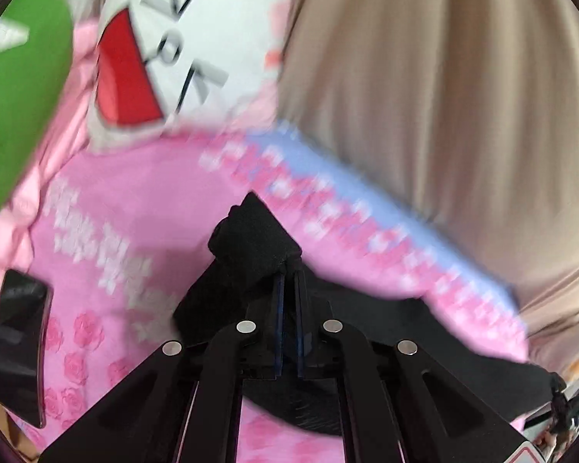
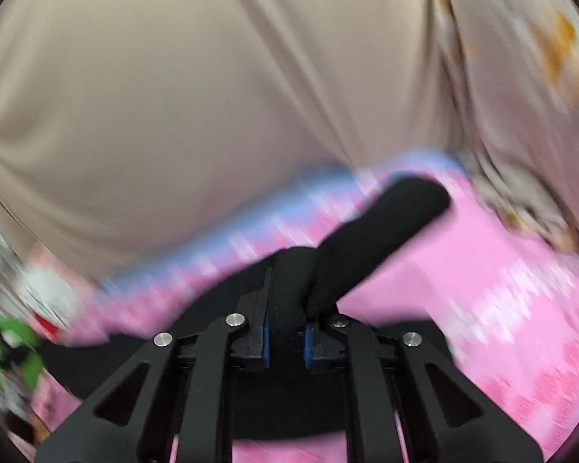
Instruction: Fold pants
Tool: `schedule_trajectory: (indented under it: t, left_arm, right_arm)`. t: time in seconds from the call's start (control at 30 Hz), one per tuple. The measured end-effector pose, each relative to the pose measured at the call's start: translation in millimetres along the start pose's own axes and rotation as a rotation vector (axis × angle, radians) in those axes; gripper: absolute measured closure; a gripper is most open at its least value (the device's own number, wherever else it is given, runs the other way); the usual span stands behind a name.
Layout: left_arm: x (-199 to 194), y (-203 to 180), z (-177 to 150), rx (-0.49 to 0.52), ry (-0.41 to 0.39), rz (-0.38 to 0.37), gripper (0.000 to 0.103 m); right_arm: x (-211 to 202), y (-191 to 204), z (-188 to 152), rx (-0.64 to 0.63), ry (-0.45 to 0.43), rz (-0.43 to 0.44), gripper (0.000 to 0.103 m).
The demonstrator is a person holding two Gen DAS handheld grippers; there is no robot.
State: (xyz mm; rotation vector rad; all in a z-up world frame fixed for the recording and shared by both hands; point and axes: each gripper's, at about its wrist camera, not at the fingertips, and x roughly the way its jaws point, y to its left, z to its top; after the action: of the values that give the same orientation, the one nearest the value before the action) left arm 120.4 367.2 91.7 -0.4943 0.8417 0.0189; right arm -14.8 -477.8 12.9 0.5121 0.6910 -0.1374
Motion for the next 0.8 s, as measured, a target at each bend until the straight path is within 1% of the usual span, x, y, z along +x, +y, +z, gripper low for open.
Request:
schedule_trajectory:
  t: [0.03, 0.07, 0.1, 0.13, 0.17, 0.27, 0.3, 0.33, 0.37, 0.4, 0.43, 0.47, 0.5, 0.53, 0.57, 0.6, 0.67, 0.7, 0.73, 0.77, 0.8]
  left_arm:
    - [19, 13, -11, -0.012, 0.051, 0.015, 0.099]
    - [33, 24, -22, -0.024, 0.087, 0.02, 0.099]
    - [42, 33, -32, -0.037, 0.108, 0.033, 0.099]
    - [50, 42, -43, -0.052, 0.121, 0.037, 0.098]
    - [52, 47, -51, -0.064, 0.117, 0.031, 0.098]
    - [49, 56, -61, -0.094, 0.087, 0.0, 0.097]
    - [49, 57, -61, -0.1, 0.085, -0.002, 0.097]
    - [48, 57, -62, -0.103, 0.084, -0.002, 0.097]
    - [47, 58, -62, -0.106, 0.084, 0.003, 0.092]
    - [46, 59, -63, -0.11, 0.084, 0.005, 0.091]
    - [47, 59, -62, -0.117, 0.086, -0.001, 0.091]
    - [47, 58, -61, -0.122, 0.085, -0.003, 0.092]
    - [47, 54, -57, -0.122, 0.079, -0.003, 0.098]
    - [44, 49, -51, -0.111, 0.066, 0.007, 0.099]
    - [40, 43, -45, -0.098, 0.051, 0.019, 0.1]
    - [35, 37, -39, -0.083, 0.034, 0.021, 0.101]
    - [14, 23, -20, -0.058, -0.043, 0.027, 0.103]
    - [-1, 17, -12, -0.045, -0.098, 0.032, 0.103]
    - [-17, 15, -4, -0.044, -0.148, 0.02, 0.103]
    - [-24, 16, 1, -0.053, -0.159, 0.005, 0.103]
    - [-27, 19, 3, -0.06, -0.156, -0.003, 0.103]
  right_arm:
    - [19, -16, -17, 0.022, 0.075, -0.029, 0.093]
    - [30, -24, -28, 0.035, 0.112, -0.037, 0.092]
    - [37, -31, -41, 0.044, 0.128, -0.037, 0.092]
    - [35, -33, -47, 0.052, 0.107, -0.02, 0.092]
    - [31, -34, -48, 0.062, 0.098, -0.012, 0.091]
    - [31, -40, -50, 0.095, 0.098, 0.021, 0.089]
    - [30, -42, -48, 0.114, 0.101, 0.036, 0.087]
    - [28, -47, -47, 0.135, 0.103, 0.057, 0.079]
    - [27, -47, -45, 0.158, 0.103, 0.085, 0.073]
    - [28, -48, -42, 0.183, 0.095, 0.122, 0.062]
    - [27, -46, -41, 0.186, 0.088, 0.128, 0.058]
    - [29, -41, -40, 0.165, 0.088, 0.11, 0.06]
    - [33, -32, -35, 0.11, 0.088, 0.055, 0.076]
    - [35, -22, -28, 0.06, 0.089, 0.006, 0.095]
    - [34, -14, -19, 0.037, 0.082, -0.008, 0.095]
    - [23, -2, -2, 0.028, 0.031, 0.018, 0.095]
    - [-12, 23, 27, -0.003, -0.099, 0.09, 0.095]
    - [-39, 39, 41, -0.039, -0.185, 0.139, 0.095]
    - [-55, 51, 49, -0.072, -0.23, 0.159, 0.095]
    - [-66, 58, 51, -0.117, -0.259, 0.155, 0.095]
    - [-62, 55, 48, -0.139, -0.25, 0.119, 0.095]
